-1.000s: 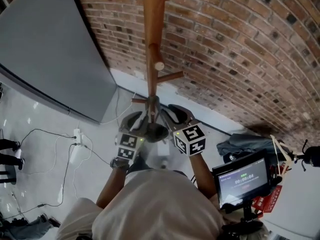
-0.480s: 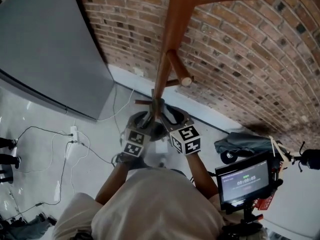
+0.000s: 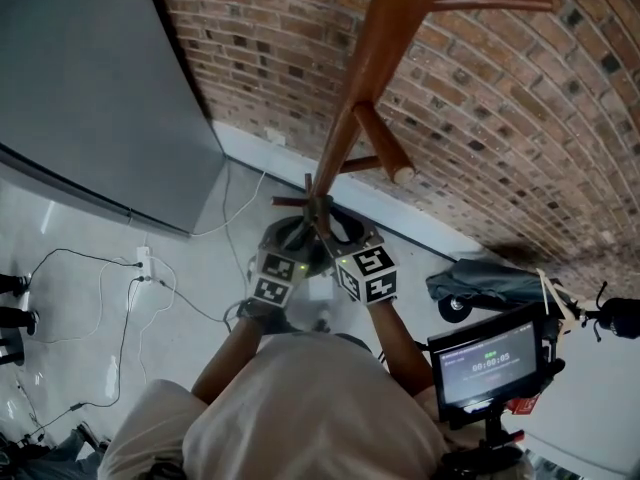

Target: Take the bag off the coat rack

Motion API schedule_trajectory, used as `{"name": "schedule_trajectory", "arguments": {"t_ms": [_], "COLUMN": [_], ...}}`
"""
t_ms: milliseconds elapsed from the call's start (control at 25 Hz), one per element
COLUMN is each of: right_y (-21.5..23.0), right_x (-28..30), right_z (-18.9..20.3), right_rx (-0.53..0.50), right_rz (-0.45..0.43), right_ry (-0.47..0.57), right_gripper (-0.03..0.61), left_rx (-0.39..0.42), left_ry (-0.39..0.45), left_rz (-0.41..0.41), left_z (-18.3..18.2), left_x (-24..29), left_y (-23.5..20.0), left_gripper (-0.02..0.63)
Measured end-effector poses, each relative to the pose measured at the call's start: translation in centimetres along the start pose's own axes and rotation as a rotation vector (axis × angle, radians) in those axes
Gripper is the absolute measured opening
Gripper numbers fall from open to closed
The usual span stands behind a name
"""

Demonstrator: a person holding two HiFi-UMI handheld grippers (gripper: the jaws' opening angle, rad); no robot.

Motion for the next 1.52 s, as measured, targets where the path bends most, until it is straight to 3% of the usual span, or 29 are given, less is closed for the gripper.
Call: {"name": "schedule_trajectory", "arguments": {"t_ms": [240,640,960,1520], "right_y": [0.4,0.2,0.1,-0.2], "right_x": [0.6,0.1,-0.5,-1.4], "right_z": [0.2,0.2,0.2,-0.6], "right_rx": [-0.003,-0.030,0.028,0.026], "right_rz": [0.022,0.057,0.030,-0.012], "right_ry": [-0.012,-0.017,-0.031,-0.028], "right_gripper": [0.119,0.011,0.009,0.009], "left_rx": [-0.030,-0.031,-0.052,-0.025], "left_ry": [0.017,0.003,-0.012,-0.047], "left_rz": [0.003,0.022,0.036,0.031], "left_z": [0.0,0.1,0.1,0.0], "left_x": [0.0,-0.3,-1.0,-2.6], "left_y": [-0.1,0.0,0.5,1.1], "left_gripper": [0.074,0.023,0.015,0.015]}}
Point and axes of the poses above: the fingertips, and each gripper's own axes: x forward along the fingers, y to its right, z out of its underside, the point moved 1 cm from there along -x, backward along the fingers, and after that the axes turned 7 degrees about y, right-handed, at the moved point
